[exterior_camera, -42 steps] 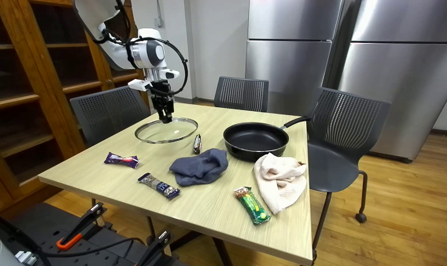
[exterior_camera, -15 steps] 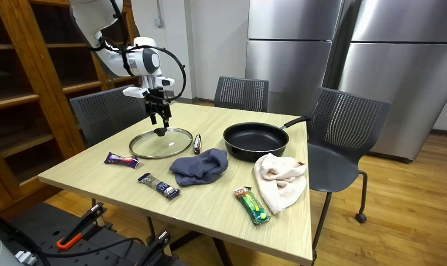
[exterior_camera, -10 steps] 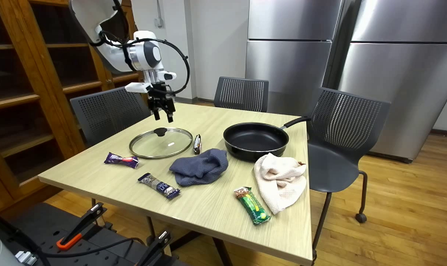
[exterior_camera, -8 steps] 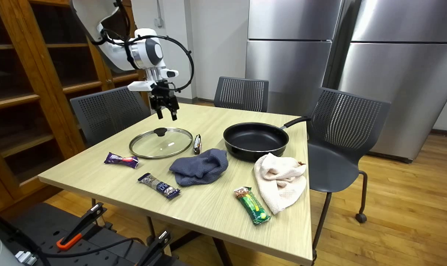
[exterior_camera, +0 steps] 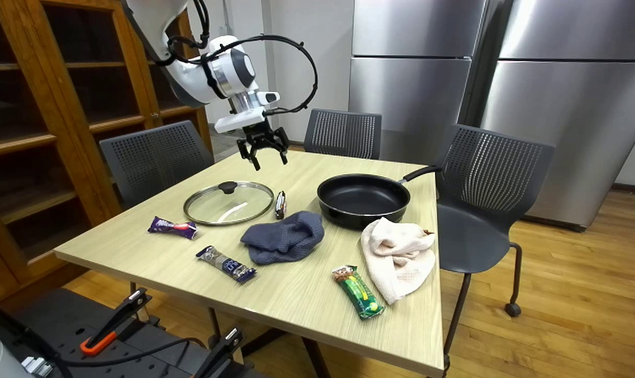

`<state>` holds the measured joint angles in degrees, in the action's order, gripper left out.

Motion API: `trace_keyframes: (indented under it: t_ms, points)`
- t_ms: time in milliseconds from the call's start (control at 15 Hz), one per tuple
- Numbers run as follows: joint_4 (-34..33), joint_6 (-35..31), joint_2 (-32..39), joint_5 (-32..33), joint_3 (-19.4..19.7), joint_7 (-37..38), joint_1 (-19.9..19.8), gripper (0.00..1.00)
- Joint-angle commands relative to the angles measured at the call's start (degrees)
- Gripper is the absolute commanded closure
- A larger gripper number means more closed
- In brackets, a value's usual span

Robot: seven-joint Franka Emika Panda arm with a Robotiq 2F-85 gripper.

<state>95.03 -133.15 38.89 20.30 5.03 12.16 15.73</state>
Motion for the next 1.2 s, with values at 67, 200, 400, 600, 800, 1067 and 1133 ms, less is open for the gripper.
trace_keyframes:
  t_ms: [67, 200, 400, 600, 800, 1067, 1133]
  points:
    - [0.52, -0.86, -0.22, 0.94, -0.38, -2.04, -1.61, 0.00]
    - [0.76, -1.10, -0.36, 1.04, -0.39, -2.53, -1.81, 0.00]
    - [0.82, -1.10, -0.46, 1.07, -0.46, -2.53, -1.58, 0.00]
    - [1.28, -1.78, -0.18, 0.80, -0.35, -2.33, -2.04, 0.00]
    - [2.09, -2.44, 0.55, 0.58, -0.34, -2.95, -2.94, 0.00]
    - [2.14, -2.30, 2.49, 0.51, -0.42, -3.75, -3.78, 0.00]
    - [2.17, -2.34, 2.96, 0.34, -0.59, -4.08, -4.02, 0.00]
